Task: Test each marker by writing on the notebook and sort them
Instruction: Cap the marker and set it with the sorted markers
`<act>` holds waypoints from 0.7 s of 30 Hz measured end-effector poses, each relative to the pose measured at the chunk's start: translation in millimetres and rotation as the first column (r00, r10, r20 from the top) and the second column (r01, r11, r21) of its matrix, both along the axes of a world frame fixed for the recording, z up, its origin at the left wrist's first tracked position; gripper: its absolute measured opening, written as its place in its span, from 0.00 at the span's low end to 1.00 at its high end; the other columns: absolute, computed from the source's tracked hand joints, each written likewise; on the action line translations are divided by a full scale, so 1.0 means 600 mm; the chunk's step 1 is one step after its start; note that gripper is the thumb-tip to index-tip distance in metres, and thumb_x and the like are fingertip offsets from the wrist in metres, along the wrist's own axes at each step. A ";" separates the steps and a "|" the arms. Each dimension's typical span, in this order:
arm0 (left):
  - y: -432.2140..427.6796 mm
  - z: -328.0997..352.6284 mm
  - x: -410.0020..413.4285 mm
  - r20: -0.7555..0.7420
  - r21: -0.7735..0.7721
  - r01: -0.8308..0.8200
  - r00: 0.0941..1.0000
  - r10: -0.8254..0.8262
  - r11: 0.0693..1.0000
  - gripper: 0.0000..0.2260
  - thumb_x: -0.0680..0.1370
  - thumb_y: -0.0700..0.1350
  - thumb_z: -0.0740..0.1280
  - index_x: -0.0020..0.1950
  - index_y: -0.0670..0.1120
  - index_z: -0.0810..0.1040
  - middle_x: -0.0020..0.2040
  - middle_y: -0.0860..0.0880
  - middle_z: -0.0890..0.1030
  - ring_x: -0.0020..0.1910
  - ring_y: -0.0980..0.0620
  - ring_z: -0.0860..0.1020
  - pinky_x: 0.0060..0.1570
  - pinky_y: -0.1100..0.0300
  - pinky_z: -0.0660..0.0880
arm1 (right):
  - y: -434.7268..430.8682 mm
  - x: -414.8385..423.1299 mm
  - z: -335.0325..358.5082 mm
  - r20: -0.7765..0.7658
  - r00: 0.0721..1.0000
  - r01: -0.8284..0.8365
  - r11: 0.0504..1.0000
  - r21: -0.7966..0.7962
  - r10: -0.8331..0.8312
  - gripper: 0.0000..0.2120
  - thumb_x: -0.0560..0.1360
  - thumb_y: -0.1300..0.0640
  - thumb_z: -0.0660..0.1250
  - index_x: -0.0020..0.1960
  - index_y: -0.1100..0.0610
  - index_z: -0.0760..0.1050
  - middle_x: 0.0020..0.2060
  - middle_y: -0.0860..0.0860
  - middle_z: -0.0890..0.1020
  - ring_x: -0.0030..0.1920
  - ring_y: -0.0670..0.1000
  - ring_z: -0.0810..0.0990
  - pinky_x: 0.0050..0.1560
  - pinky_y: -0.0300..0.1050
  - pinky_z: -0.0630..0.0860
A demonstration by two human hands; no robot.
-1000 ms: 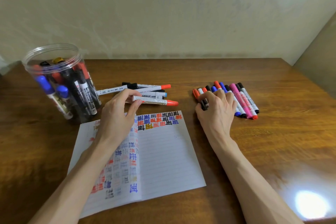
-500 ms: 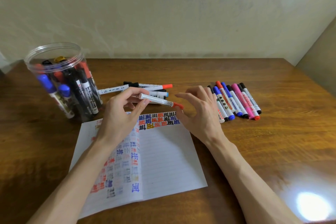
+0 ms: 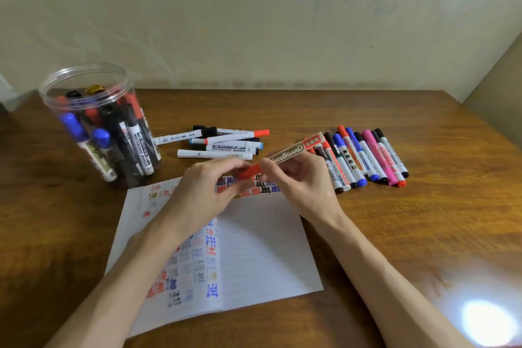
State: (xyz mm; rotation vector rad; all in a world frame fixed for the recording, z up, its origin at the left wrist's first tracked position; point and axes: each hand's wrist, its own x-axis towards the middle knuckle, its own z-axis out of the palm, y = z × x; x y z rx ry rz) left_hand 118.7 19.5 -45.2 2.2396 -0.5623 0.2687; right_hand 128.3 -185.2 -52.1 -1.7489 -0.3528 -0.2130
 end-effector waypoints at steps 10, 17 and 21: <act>-0.002 0.000 -0.006 0.084 0.023 0.040 0.996 -0.042 0.999 0.17 0.79 0.56 0.67 0.62 0.48 0.82 0.50 0.56 0.85 0.50 0.59 0.83 0.47 0.60 0.81 | 0.004 -0.011 0.007 -0.045 0.998 -0.049 0.997 0.066 0.052 0.12 0.81 0.54 0.72 0.41 0.58 0.83 0.34 0.54 0.85 0.34 0.51 0.82 0.38 0.42 0.79; 0.000 0.002 0.000 -0.066 -0.012 0.050 0.996 -0.051 0.999 0.13 0.83 0.53 0.63 0.56 0.47 0.82 0.43 0.54 0.84 0.42 0.50 0.82 0.41 0.48 0.79 | 0.005 -0.012 0.014 -0.040 0.991 -0.129 0.991 0.040 0.131 0.06 0.82 0.59 0.70 0.48 0.54 0.84 0.34 0.45 0.85 0.36 0.43 0.83 0.39 0.35 0.78; 0.002 0.007 -0.004 -0.146 -0.089 0.091 0.984 -0.103 0.992 0.09 0.84 0.49 0.64 0.51 0.49 0.82 0.35 0.58 0.78 0.34 0.56 0.76 0.34 0.65 0.70 | -0.005 -0.016 0.020 -0.037 0.985 -0.171 0.985 0.017 0.171 0.05 0.82 0.60 0.70 0.52 0.59 0.85 0.39 0.47 0.87 0.40 0.45 0.86 0.42 0.36 0.79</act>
